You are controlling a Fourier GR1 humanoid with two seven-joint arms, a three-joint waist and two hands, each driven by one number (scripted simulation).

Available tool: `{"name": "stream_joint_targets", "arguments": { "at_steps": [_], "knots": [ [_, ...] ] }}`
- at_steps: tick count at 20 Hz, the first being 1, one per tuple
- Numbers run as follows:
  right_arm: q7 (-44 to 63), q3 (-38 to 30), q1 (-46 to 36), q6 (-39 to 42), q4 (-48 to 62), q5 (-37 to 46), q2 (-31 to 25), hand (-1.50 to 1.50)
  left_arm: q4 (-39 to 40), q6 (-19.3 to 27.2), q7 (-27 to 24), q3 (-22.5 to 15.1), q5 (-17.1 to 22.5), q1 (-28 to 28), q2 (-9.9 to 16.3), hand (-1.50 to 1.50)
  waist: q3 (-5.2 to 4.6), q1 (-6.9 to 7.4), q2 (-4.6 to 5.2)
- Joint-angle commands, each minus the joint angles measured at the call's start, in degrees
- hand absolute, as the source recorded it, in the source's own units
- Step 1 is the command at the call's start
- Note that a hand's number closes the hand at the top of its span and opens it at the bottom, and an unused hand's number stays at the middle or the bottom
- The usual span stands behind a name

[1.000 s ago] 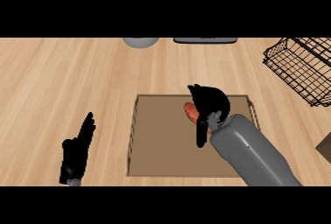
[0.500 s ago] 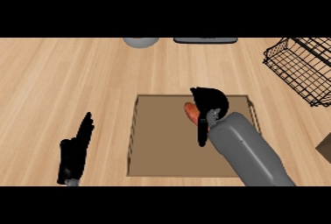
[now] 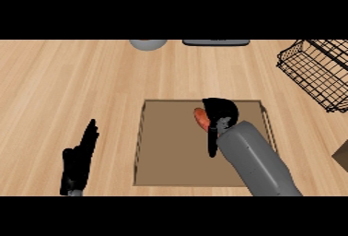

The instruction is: Pick the sweet potato from the tray and place it in the tiered basket

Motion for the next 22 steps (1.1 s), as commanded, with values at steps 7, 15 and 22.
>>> {"name": "stream_joint_targets", "arguments": {
  "at_steps": [7, 15, 22],
  "knots": [
    [-10.3, -1.6, 1.8, -5.0, 3.4, 6.0, -0.2, 1.50, 0.8, -0.9, 2.0, 2.1, -1.4, -2.0, -1.5, 0.00, -0.03, -0.12, 0.03],
    [-18.7, 2.8, 0.5, -10.2, 5.8, 12.8, -1.6, 1.50, 1.4, -2.3, -3.0, 2.4, -1.6, 2.5, -1.3, 0.00, -0.03, 0.04, 0.00],
    [-11.4, -17.6, 8.8, -23.8, 5.2, 8.8, -18.7, 1.50, -0.5, 0.4, -0.4, 4.5, -1.0, 2.5, -1.5, 0.00, 0.09, -5.77, -0.79]
  ]
}}
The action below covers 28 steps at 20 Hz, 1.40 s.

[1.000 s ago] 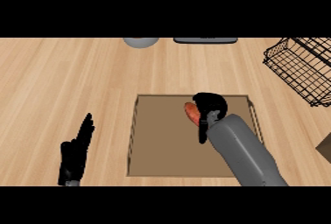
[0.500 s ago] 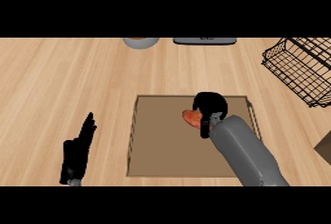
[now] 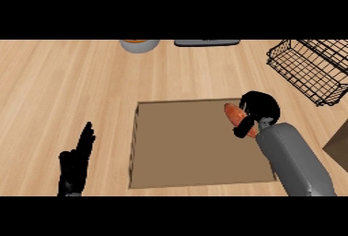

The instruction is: Pick the sweet potato from the tray and place it in the tiered basket

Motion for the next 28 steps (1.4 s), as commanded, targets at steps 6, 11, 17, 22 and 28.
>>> {"name": "stream_joint_targets", "arguments": {
  "at_steps": [6, 11, 17, 22, 28],
  "knots": [
    [2.8, -25.1, 10.0, -13.7, -6.5, -10.3, -16.0, 1.50, -1.1, 0.2, 2.1, 1.5, 0.6, 0.5, 1.2, 0.00, 0.03, -1.85, -0.24],
    [5.5, -34.5, 9.1, -13.6, -19.4, -17.4, -20.1, 1.50, 0.4, 0.6, -0.5, 0.7, -0.2, 1.6, 0.0, 0.00, -0.17, -1.78, -0.62],
    [11.1, -37.2, 15.4, -8.9, -41.9, -17.0, -26.3, 1.50, -2.1, 0.3, 1.8, -0.2, -0.6, 1.4, 0.0, 0.00, -0.15, -0.73, -0.42],
    [16.5, -43.1, 15.4, -1.1, -48.1, -20.1, -30.9, 1.50, 0.9, -2.0, -1.0, 0.8, 0.0, 0.0, 0.3, 0.00, -0.05, 1.99, 0.45],
    [20.6, -40.9, 2.4, 1.7, -37.6, -19.5, -37.4, 1.50, 0.3, -1.8, -1.4, 0.1, -1.9, -0.2, -0.1, 0.00, -0.05, 3.07, 0.65]
  ]
}}
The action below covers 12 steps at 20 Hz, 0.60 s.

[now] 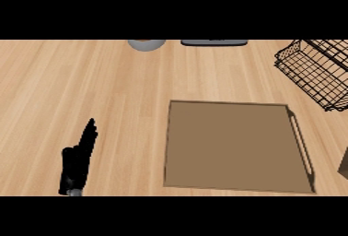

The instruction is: Pick the sweet potato from the tray and place it in the tiered basket

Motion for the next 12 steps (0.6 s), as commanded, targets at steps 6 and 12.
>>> {"name": "stream_joint_targets", "arguments": {
  "at_steps": [6, 12],
  "knots": [
    [-1.5, 4.3, -13.1, -4.2, 17.6, 3.3, -3.2, 1.50, 1.8, -1.2, 2.3, 1.2, 0.0, -4.1, -0.6, 0.00, 0.01, 0.83, 0.30],
    [-8.6, 7.1, -20.7, -7.8, 32.4, 4.7, -3.8, 1.50, 4.2, -0.4, -1.7, 0.7, -1.4, -2.5, -2.2, 0.00, 0.01, 1.03, 0.34]
  ]
}}
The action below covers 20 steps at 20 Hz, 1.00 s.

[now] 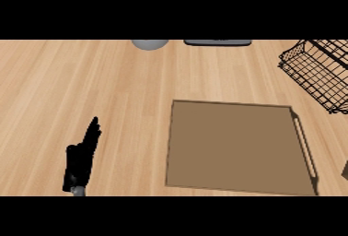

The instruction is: Pick the sweet potato from the tray and place it in the tiered basket

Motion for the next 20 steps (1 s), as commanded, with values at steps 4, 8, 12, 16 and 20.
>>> {"name": "stream_joint_targets", "arguments": {
  "at_steps": [4, 8, 12, 16, 20],
  "knots": [
    [-12.0, 2.8, -8.6, -5.8, 21.2, 2.4, -0.3, 1.50, -0.9, 0.7, -0.4, -0.3, -1.4, 0.6, -0.3, 0.00, 0.00, 0.97, 0.37],
    [-14.5, 5.2, -12.2, -8.8, 27.8, 5.0, 1.7, 1.50, -0.4, 0.5, 1.9, 0.8, -1.1, -1.7, -0.1, 0.00, -0.02, 0.44, 0.24],
    [-14.8, 7.0, -16.9, -11.0, 36.4, 8.2, 2.9, 1.50, -3.2, 0.4, 1.1, -1.9, -2.3, 2.2, -1.2, 0.00, -0.01, 0.92, 0.28],
    [-17.9, 4.4, -17.5, -19.2, 46.0, 8.9, 3.9, 1.50, -0.5, -1.8, 0.2, 1.1, 0.3, -0.2, 0.2, 0.00, 0.04, 1.51, 0.70],
    [-22.2, 1.8, -18.7, -22.7, 51.6, 7.4, 3.5, 1.50, -2.6, 0.2, 1.0, -1.0, -2.2, -0.1, -1.1, 0.00, 0.13, 1.90, 0.86]
  ]
}}
